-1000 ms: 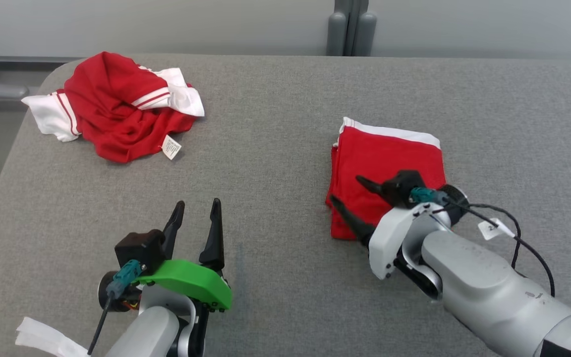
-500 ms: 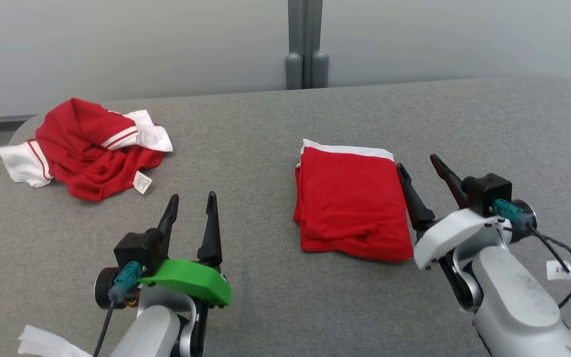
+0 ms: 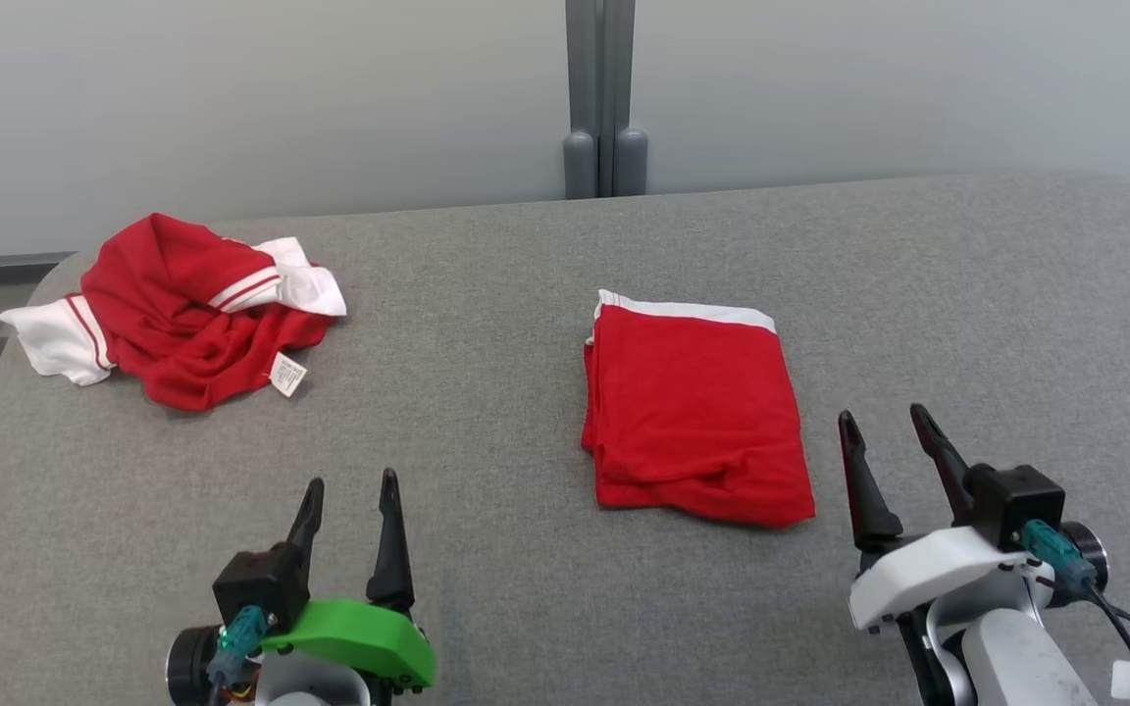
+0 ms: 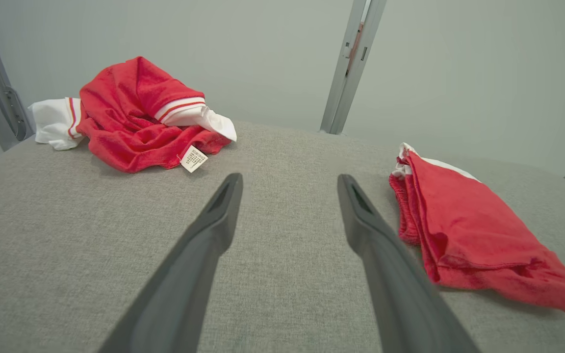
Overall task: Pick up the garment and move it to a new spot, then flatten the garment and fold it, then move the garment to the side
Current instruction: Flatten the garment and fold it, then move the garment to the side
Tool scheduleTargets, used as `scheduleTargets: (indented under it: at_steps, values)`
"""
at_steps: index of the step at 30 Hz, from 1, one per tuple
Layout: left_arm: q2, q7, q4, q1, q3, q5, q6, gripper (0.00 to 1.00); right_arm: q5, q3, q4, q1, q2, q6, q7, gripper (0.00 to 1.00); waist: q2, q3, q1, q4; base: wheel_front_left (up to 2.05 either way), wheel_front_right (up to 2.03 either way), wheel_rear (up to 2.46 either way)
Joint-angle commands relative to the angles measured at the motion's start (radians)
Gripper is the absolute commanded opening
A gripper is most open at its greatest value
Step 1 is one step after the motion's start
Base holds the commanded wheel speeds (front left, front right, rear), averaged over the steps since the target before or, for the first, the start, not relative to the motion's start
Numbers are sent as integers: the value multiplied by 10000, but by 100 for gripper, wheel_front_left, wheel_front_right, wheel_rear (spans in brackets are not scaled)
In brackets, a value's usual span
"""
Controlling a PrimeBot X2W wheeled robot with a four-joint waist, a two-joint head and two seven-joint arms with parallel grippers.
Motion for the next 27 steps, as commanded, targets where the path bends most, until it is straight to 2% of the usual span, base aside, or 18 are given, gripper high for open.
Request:
scheduleTargets:
  at_steps: [1,9,27]
  values:
    - [-25,-3,-2,180,88,139,-79,100,-100,-80,-138,213,7,-11,-27,100,0,-17,0,58,0,0,0]
    - [-174,-3,149,367,311,372,-258,100,342,-114,-491,620,32,-12,-27,100,0,-28,0,149,0,0,0]
    - [-408,-3,259,355,630,736,-491,100,449,-28,-368,633,35,-12,-28,100,0,13,0,127,0,0,0]
